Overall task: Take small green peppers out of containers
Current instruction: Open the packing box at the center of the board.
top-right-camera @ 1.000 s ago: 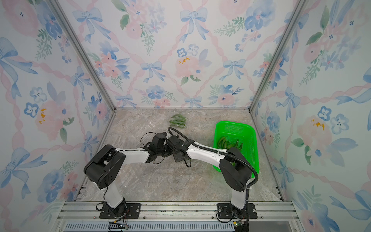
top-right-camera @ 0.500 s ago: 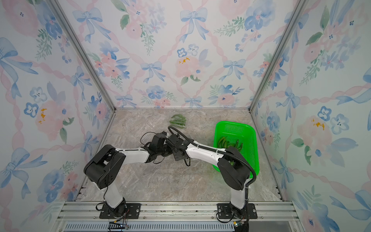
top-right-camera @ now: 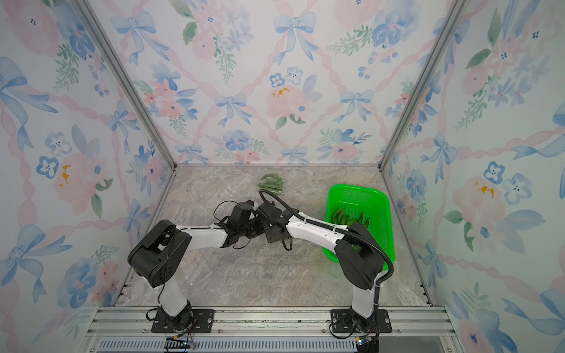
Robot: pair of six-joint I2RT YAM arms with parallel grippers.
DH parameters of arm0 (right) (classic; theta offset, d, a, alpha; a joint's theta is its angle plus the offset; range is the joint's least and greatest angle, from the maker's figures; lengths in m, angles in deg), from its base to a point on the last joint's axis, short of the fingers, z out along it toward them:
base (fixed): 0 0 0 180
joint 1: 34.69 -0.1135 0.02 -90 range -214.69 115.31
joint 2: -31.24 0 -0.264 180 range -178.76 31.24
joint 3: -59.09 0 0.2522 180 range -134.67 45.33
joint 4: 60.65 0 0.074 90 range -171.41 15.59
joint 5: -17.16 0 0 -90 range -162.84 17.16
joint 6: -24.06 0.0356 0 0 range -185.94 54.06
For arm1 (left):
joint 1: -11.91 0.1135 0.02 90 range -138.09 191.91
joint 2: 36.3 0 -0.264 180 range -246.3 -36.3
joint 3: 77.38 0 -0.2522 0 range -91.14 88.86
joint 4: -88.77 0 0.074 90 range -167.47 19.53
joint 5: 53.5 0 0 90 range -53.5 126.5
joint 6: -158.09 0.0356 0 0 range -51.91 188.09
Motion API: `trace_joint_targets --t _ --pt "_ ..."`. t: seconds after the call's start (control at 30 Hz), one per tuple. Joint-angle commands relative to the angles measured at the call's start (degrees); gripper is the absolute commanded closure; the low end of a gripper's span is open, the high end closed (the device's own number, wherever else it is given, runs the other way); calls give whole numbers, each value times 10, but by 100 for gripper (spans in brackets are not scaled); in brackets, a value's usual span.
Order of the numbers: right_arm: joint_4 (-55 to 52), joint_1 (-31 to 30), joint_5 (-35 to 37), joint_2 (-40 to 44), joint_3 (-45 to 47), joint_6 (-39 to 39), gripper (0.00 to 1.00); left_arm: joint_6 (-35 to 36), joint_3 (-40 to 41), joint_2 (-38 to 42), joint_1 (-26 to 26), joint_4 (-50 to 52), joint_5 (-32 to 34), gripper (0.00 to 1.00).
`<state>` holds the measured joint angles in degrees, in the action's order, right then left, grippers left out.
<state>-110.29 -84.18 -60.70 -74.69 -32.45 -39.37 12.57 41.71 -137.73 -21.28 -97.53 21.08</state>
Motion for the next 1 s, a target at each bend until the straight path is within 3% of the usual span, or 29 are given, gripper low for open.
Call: trace_joint_targets --t 0.0,0.2,0.63,0.97 --pt "-2 7 -21 -22 1 -14 95 22 -3 -10 -4 21 -32 95" --pt "2 6 -21 -32 2 -16 100 24 -4 -13 -4 22 -33 95" --pt "-59 26 42 29 -35 -38 100 24 6 -10 0 24 -33 95" --pt "-31 46 -25 78 -31 -33 100 25 6 -9 0 25 -32 93"
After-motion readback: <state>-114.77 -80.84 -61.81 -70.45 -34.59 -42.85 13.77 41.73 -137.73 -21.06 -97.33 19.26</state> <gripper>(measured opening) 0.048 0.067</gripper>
